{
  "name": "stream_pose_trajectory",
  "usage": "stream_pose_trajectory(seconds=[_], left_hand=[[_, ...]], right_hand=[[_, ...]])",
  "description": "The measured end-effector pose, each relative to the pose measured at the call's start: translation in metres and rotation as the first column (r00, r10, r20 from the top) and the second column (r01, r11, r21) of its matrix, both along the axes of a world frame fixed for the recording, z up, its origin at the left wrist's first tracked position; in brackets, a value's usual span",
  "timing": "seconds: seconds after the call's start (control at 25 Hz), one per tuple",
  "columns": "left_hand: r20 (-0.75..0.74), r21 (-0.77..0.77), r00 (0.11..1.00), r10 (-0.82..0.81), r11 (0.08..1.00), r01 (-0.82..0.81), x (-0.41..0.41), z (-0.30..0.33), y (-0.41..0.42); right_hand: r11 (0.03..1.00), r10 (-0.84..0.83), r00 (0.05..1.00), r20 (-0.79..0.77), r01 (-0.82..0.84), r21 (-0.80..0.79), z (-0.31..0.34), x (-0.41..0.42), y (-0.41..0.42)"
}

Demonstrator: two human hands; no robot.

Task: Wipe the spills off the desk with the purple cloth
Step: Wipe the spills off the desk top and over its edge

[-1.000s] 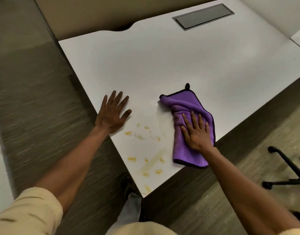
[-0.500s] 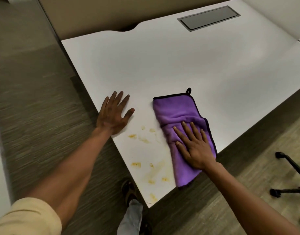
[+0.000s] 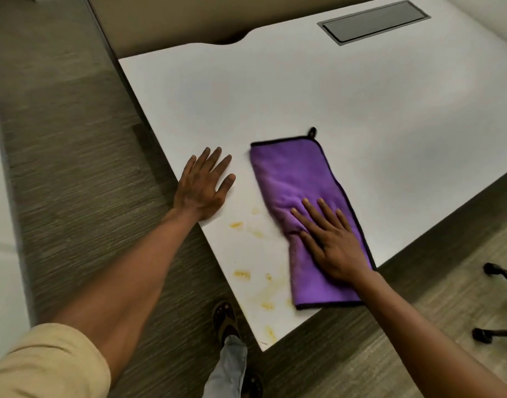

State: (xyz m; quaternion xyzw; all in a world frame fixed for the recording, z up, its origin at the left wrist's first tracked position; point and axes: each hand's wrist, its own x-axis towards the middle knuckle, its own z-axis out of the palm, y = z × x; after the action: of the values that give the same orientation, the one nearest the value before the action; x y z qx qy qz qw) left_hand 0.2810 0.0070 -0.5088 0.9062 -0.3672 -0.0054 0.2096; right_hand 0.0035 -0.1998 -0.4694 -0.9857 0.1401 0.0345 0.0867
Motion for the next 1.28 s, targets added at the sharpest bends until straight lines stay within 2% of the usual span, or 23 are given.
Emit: stream_pose_trajectory(seconds=[0.12,0.24,0.32,0.44,0.6,0.68,0.8,0.88,1.04,1.2,1.24,1.28], left_hand=[[0.014,0.004,1.0,-0.003,1.0,0.003,-0.018,0.006,-0.007],[0.008,-0.009,1.0,-0.025,1.0,0.025,-0.013,0.013,-0.008],[0.017,-0.017,1.0,-0.027,0.999,0.027,-0.01,0.017,-0.009],[0.015,-0.042,1.0,-0.017,0.999,0.018,-0.005,0.019,-0.009],[0.007,-0.043,0.998,-0.056,0.997,0.057,-0.008,0.022,-0.008],[0.001,-0.047,0.999,-0.053,0.997,0.053,-0.006,0.025,-0.007],[0.003,-0.043,0.999,-0.038,0.998,0.038,-0.01,0.023,-0.006],[-0.002,-0.048,1.0,-0.031,0.998,0.031,-0.011,0.024,-0.008],[-0.033,-0.083,0.999,-0.043,0.996,0.04,-0.011,0.03,-0.006],[-0.063,-0.11,0.996,-0.066,0.992,0.059,-0.012,0.035,-0.003],[-0.072,-0.113,0.996,-0.061,0.992,0.052,-0.012,0.036,-0.003],[-0.08,-0.114,0.995,-0.054,0.992,0.045,-0.011,0.036,-0.002]], right_hand=[[0.995,-0.096,0.995,-0.031,0.095,-0.029,0.002,-0.048,-0.01],[0.917,-0.398,0.917,-0.009,0.399,0.01,0.002,0.007,-0.006],[0.88,-0.472,0.882,0.021,0.469,0.069,0.006,0.06,0.004],[0.958,-0.282,0.956,0.078,0.276,0.075,0.007,0.095,0.039],[0.999,0.042,0.995,0.093,-0.045,0.023,0.001,0.026,0.059],[1.0,0.023,0.995,0.095,-0.023,-0.003,0.001,-0.002,0.032],[0.961,-0.273,0.96,0.067,0.269,0.061,0.005,0.008,0.002],[0.947,-0.319,0.945,0.067,0.315,0.066,0.005,0.042,0.01],[0.996,-0.08,0.991,0.104,0.075,0.058,0.007,0.074,0.071],[0.962,0.244,0.959,0.145,-0.258,0.087,0.004,0.032,0.076],[0.956,0.271,0.949,0.161,-0.285,0.071,0.003,0.028,0.067],[0.968,0.23,0.956,0.182,-0.243,0.056,0.002,0.032,0.06]])
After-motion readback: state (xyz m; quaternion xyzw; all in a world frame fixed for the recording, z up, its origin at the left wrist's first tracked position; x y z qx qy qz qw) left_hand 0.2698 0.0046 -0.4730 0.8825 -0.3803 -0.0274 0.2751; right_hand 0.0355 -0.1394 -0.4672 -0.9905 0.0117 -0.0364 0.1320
